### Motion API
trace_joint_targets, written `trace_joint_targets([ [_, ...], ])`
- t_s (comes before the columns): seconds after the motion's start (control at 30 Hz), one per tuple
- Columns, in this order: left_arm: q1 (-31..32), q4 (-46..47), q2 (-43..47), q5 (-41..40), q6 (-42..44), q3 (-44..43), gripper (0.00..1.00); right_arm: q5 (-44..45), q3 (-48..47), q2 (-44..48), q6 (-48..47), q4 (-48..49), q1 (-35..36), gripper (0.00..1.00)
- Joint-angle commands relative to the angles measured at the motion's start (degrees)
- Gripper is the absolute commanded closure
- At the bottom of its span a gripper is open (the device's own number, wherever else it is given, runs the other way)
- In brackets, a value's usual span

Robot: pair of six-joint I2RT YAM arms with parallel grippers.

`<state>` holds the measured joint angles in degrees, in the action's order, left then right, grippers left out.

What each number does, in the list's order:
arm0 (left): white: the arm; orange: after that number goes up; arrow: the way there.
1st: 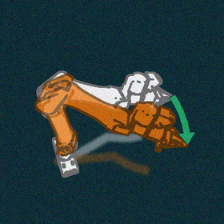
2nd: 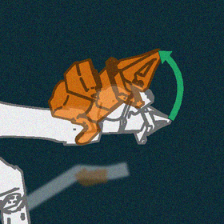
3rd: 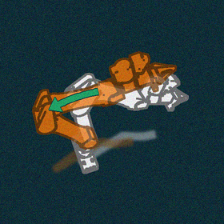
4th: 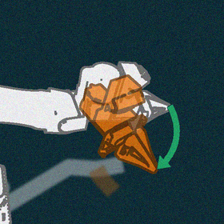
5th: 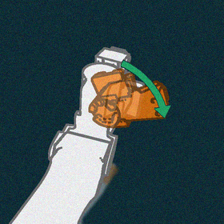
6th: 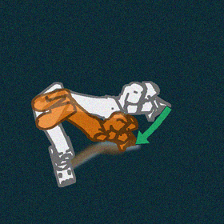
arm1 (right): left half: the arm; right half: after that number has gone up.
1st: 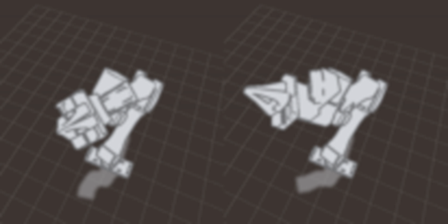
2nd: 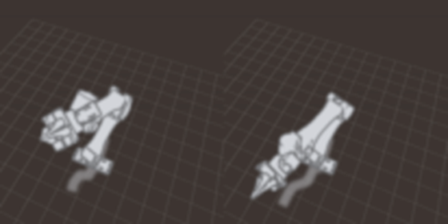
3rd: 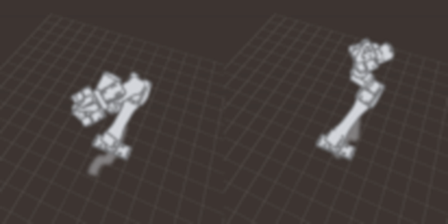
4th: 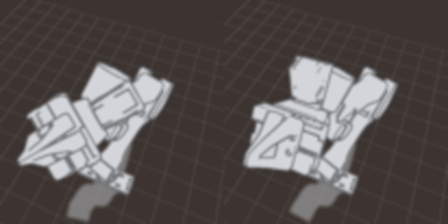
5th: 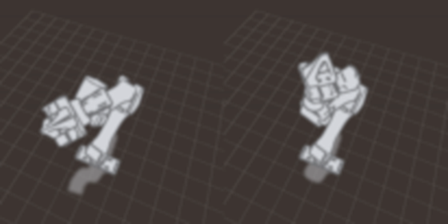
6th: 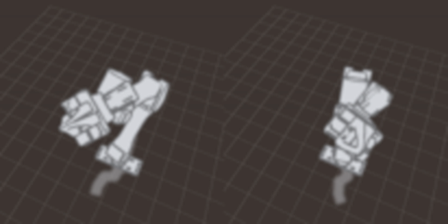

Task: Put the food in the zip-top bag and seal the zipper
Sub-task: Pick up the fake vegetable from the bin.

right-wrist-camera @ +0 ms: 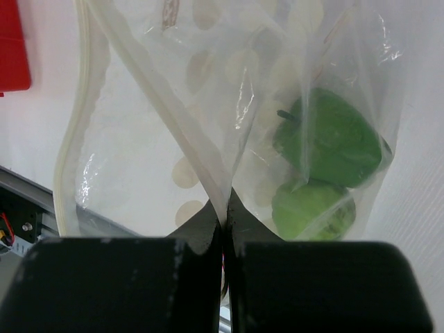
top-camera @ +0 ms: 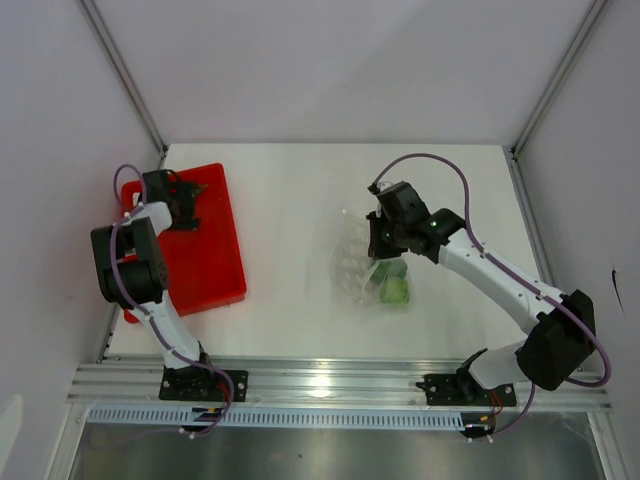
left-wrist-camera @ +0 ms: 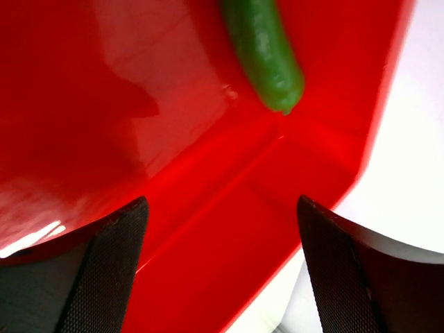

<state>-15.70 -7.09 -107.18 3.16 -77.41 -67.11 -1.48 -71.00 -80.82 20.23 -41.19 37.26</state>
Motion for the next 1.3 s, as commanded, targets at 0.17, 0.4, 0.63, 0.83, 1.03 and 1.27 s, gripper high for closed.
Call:
trace_joint_targets([
  [0.17,-1.17,0.85,-3.21,-5.79,-4.94,-8.29,0.15,-0.55,-2.74,0.4,-2.03,2.69,-0.43,1.0],
  [0.4,-1.17,-3.19,-5.23,-10.01,-2.93,-12.43,0.2,-1.07,-2.83,0.4,-2.56,3.31,-0.52,1.0],
  [0.63,-1.26,-3.9,-8.75,-9.49,-2.66,-15.59,0.29,-0.99,-2.47,0.4,-3.18,3.92,-0.6,1.0],
  [0.83,-1.17,-6.79,-11.74,-10.63,-1.7,-20.15,0.33,-0.81,-2.39,0.48,-3.44,4.36,-0.69,1.0],
  [1.03,-1.26,-10.04,-14.73,-11.94,-0.64,-24.73,0.31,-0.99,-1.77,0.05,-3.44,5.07,-0.87,1.0],
  [1.27,-1.17,-14.97,-16.75,-15.9,1.73,-28.78,0.3,-1.07,-1.33,-0.31,-3.09,6.03,-0.96,1.0],
])
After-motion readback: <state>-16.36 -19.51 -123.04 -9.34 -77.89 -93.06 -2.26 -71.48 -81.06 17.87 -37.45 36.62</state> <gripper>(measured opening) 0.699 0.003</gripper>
